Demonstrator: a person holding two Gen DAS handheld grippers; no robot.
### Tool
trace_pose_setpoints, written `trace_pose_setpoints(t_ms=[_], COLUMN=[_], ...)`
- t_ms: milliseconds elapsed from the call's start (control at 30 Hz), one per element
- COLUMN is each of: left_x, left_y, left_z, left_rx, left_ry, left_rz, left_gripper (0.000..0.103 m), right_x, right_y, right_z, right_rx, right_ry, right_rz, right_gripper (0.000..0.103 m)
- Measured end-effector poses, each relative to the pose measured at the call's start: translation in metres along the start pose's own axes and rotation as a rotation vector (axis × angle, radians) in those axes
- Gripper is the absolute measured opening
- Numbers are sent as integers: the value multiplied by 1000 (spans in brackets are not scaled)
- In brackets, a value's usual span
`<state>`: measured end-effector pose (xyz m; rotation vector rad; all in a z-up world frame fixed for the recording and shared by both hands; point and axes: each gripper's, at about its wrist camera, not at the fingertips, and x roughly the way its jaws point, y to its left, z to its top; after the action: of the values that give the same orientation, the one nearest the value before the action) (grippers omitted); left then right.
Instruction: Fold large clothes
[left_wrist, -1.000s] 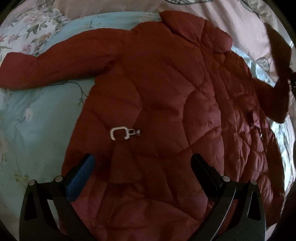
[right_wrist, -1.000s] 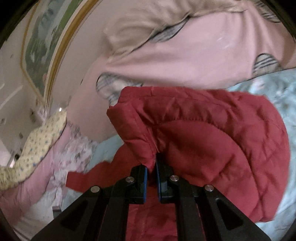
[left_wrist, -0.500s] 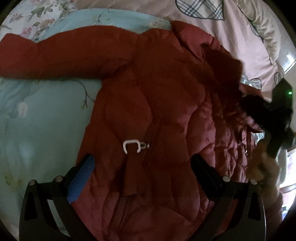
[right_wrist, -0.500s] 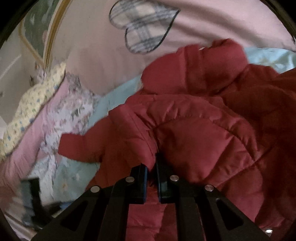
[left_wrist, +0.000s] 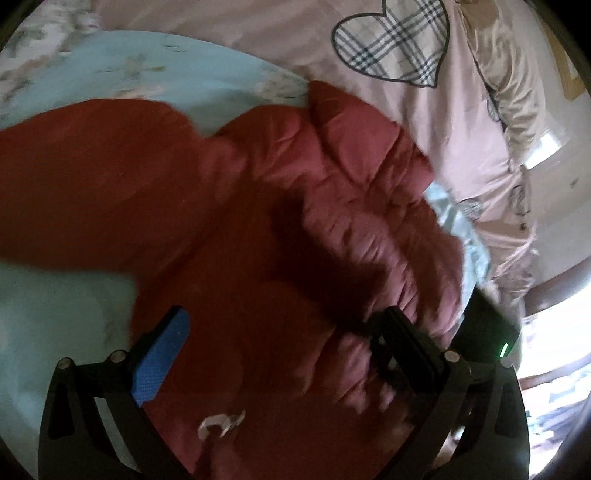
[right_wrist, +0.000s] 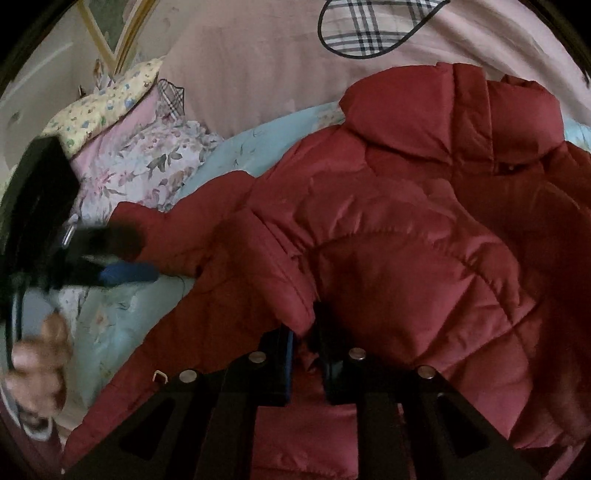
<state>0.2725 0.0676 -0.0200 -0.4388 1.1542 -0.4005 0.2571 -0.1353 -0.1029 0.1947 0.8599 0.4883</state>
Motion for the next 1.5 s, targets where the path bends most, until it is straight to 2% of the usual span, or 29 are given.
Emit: trace_pose_setpoints(t_ms=[100,167,233,300,333,367,433,467,567,733,833,867,1000,1100,1233,1267,1333,1400,1433,1500], left_x=[28,48,64,73,75,76,78,78,72,44,33,35,45,46,30,21,8,-5,-7,1], left_y=[3,3,3,-1,-3,-5,-7,-8,-12,-12,-6,-5,-13,-21,-23,-23,-25,-31,-37,-51], left_z=[25,34,38,38,38,38,38,38,37,35,33,32,25,21,14,11,6,1,-2,-6], left_rx=[-34,-80,-96,-73,-60,-50,-42,-29,24,154,230,248,304,332,323,316,304,290,293,319], left_ry=[42,84,126,128,126,128,134,127,102,0,-57,-62,-75,-97,-146,-179,-217,-250,-248,-225], left_rz=[-48,-73,-107,-77,-73,-75,-99,-96,-64,95,200,236,294,335,368,388,389,311,261,210], left_gripper=[103,93,91,83,68,45,26,20,14,13,13,13,14,16,35,35,35,35,35,35], right_x=[0,2,2,1,1,1,-2,-4,-16,-58,-87,-92,-102,-93,-74,-71,-69,-66,-65,-65], right_y=[-2,0,1,1,0,0,0,0,-6,-31,-60,-68,-113,-138,-158,-160,-158,-156,-157,-157], right_z=[-2,-2,-2,-3,-3,-4,-7,-9,-16,-20,-9,-6,10,12,5,4,5,5,5,4], right_rx=[8,9,6,11,15,18,26,32,69,131,158,164,215,236,245,247,239,222,214,200], right_ry=[-4,-5,-6,-4,-1,3,3,1,1,-52,-97,-106,-137,-113,-62,-61,-60,-59,-57,-54], right_rz=[5,3,5,16,25,34,42,44,57,-9,-136,-160,-260,-311,-378,-389,-403,-419,-423,-433], right_gripper=[16,16,17,22,27,33,39,41,41,41,54,54,54,54,53,53,53,54,56,57])
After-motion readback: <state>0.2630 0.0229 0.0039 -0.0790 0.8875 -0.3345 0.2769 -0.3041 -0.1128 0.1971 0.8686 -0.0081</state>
